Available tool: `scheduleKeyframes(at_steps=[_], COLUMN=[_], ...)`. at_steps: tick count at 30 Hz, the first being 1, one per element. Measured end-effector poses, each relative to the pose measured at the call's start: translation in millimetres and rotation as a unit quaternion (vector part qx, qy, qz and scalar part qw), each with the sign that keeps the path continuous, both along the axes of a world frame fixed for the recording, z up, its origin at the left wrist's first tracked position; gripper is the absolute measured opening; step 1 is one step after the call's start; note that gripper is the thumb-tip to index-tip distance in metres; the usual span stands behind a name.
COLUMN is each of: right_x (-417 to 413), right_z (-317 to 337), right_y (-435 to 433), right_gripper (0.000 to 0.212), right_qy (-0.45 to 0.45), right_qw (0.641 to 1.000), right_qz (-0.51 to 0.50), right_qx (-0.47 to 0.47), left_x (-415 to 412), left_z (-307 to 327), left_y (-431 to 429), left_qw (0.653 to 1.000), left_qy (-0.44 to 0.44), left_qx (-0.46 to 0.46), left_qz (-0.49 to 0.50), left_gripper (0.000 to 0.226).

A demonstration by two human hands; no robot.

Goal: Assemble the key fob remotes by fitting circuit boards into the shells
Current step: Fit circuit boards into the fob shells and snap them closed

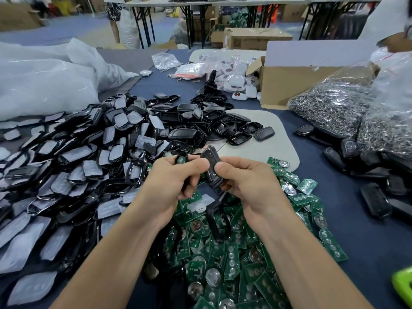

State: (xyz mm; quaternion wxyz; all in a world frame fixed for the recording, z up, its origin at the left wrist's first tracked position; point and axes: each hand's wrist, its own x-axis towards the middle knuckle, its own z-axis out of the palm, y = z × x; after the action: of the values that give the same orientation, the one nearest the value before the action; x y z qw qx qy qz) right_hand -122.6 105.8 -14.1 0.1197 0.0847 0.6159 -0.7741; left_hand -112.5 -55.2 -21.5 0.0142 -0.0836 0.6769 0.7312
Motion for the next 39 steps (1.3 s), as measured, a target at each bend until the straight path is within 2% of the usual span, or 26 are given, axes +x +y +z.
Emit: scheduleKeyframes(at_steps=[2, 3, 5, 6, 8, 11, 14, 17, 19, 20, 21, 22, 24, 27, 29, 32, 35, 39], right_x=[1, 2, 7, 10, 14, 14, 15, 15, 13, 11, 9, 8, 3, -1, -3, -6, -7, -6], right_z=[-1, -4, -4, -4, -5, -9, -9, -11, -9, -7, -4, -2, -1, -1, -1, -3, -5, -8], right_y=[0, 0, -3, -6, -10, -12, -13, -14, -12, -11, -9, -8, -3, 1, 3, 5, 5, 1], right_gripper=[0.011, 0.015, 0.026, 0.032, 0.041, 0.041, 0.043, 0.034, 0.03, 0.029, 0.028, 0.028, 0.036, 0.049, 0.048, 0.043, 0.042, 0.035], right_qy=[0.045, 0.098, 0.215, 0.251, 0.268, 0.259, 0.269, 0.274, 0.247, 0.21, 0.157, 0.098, 0.005, -0.059, -0.071, -0.065, -0.045, -0.004], right_qw=[0.997, 0.985, 0.932, 0.912, 0.898, 0.902, 0.906, 0.913, 0.937, 0.963, 0.986, 0.993, 0.967, 0.929, 0.924, 0.935, 0.959, 0.973], right_qz=[-0.022, -0.046, -0.072, -0.063, -0.03, -0.018, -0.036, -0.052, -0.05, -0.04, -0.018, 0.012, 0.063, 0.087, 0.09, 0.089, 0.086, 0.094], right_qx=[0.054, 0.134, 0.284, 0.318, 0.347, 0.346, 0.325, 0.299, 0.242, 0.166, 0.053, -0.07, -0.248, -0.354, -0.364, -0.338, -0.267, -0.211], left_x=[0, 0, 0, -1, -1, -1, -1, 0, 1, 2, 3, 4, 5, 6, 6, 6, 7, 7], left_z=[0, 0, -1, -1, -2, -3, -4, -5, -4, -3, -1, 2, 8, 14, 13, 13, 14, 16], left_y=[1, 3, 7, 8, 9, 9, 9, 8, 7, 6, 4, 2, -2, -5, -2, 3, 5, 6], left_qw=[1.0, 0.999, 0.996, 0.994, 0.992, 0.993, 0.995, 0.998, 0.999, 0.999, 0.999, 0.998, 0.993, 0.982, 0.986, 0.994, 0.996, 0.995], left_qy=[0.001, 0.005, 0.014, 0.016, 0.021, 0.025, 0.026, 0.029, 0.037, 0.04, 0.037, 0.03, 0.019, 0.009, 0.007, 0.016, 0.047, 0.064], left_qx=[0.002, 0.006, 0.012, 0.016, 0.018, 0.017, 0.02, 0.013, 0.007, 0.009, 0.019, 0.038, 0.102, 0.18, 0.164, 0.084, 0.009, 0.004], left_qz=[0.015, 0.032, 0.082, 0.103, 0.122, 0.115, 0.092, 0.055, 0.029, 0.013, -0.006, -0.025, -0.062, -0.051, -0.008, 0.062, 0.077, 0.075], left_gripper=[0.028, 0.026, 0.021, 0.02, 0.024, 0.026, 0.02, 0.007, 0.005, 0.018, 0.039, 0.056, 0.062, 0.061, 0.052, 0.041, 0.041, 0.03])
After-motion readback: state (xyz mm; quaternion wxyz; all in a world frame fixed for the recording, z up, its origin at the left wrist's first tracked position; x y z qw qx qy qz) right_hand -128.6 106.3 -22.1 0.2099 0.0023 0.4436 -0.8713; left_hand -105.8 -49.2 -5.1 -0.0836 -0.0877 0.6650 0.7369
